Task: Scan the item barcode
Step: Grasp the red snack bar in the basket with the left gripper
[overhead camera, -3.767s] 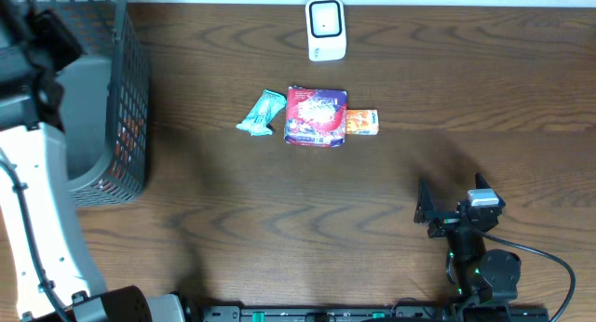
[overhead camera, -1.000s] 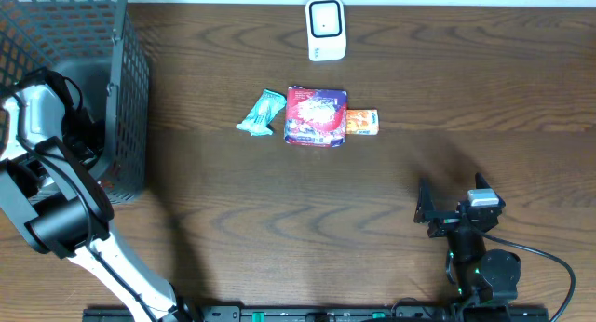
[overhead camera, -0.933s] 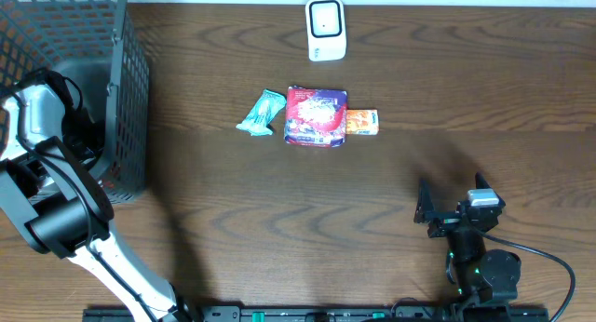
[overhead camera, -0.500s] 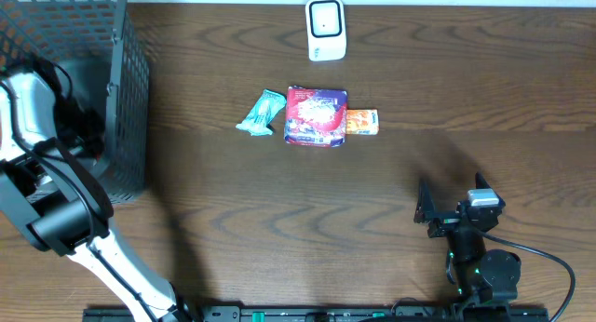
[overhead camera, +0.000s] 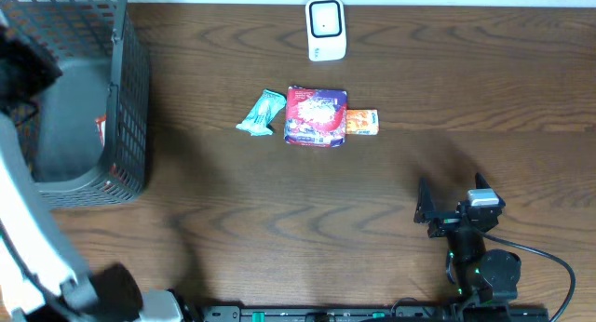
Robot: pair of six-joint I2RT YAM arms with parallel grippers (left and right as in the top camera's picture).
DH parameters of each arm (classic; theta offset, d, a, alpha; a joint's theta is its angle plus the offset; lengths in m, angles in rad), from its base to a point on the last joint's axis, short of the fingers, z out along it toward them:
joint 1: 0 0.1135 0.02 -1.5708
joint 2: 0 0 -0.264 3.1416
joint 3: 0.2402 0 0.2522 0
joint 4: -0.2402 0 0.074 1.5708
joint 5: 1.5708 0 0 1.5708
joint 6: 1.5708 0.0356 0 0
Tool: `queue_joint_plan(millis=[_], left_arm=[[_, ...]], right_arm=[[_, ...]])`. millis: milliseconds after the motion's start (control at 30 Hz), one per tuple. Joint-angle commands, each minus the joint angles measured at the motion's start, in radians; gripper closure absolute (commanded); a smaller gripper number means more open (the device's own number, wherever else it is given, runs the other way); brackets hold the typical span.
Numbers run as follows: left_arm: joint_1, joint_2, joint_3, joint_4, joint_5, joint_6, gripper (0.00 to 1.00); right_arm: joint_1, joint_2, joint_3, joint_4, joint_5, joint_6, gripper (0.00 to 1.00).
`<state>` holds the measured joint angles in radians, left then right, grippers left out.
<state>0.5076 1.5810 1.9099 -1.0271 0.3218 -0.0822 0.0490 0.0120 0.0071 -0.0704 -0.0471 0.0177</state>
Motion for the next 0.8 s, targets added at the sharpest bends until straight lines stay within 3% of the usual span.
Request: queue_joint_plan(millis=[0,100,167,233,367,433,767], left_arm=[[-0.022,-0.063,0.008,0.010,0.035,-0.008,0.93],[-0.025,-0.086,0.007,0.010,-0.039,-0.008,0.92],[-0.025,-0.080,0.003,-0.008,-0.116,-0.008,0.70],[-0.025,-0.066,-0.009,-0.032,-0.188,-0.008,0.55],[-0.024,-0.015,-0.051,-0.050,-0.309,-0.010,0.31],[-0.019,0.025,-0.057,-0.051,-0.356,-0.044,0.26],[0.013,0.249,-0.057,-0.113,-0.363,-0.064,0.25]], right_arm=[[-0.008,-0.004,-0.001,-0.004,0.008,0.003,0.01],[-0.008,-0.004,-0.001,-0.004,0.008,0.003,0.01],[-0.008,-0.004,-0.001,-0.004,0.008,0.003,0.01],[-0.008,-0.004,-0.001,-0.004,0.008,0.003,0.01],[-0.008,-0.004,-0.001,-0.004,0.008,0.003,0.01],[-0.008,-0.004,-0.001,-0.004,0.008,0.003,0.01],[-0.008,-0.004,-0.001,-0.004,0.008,0.003,0.01]])
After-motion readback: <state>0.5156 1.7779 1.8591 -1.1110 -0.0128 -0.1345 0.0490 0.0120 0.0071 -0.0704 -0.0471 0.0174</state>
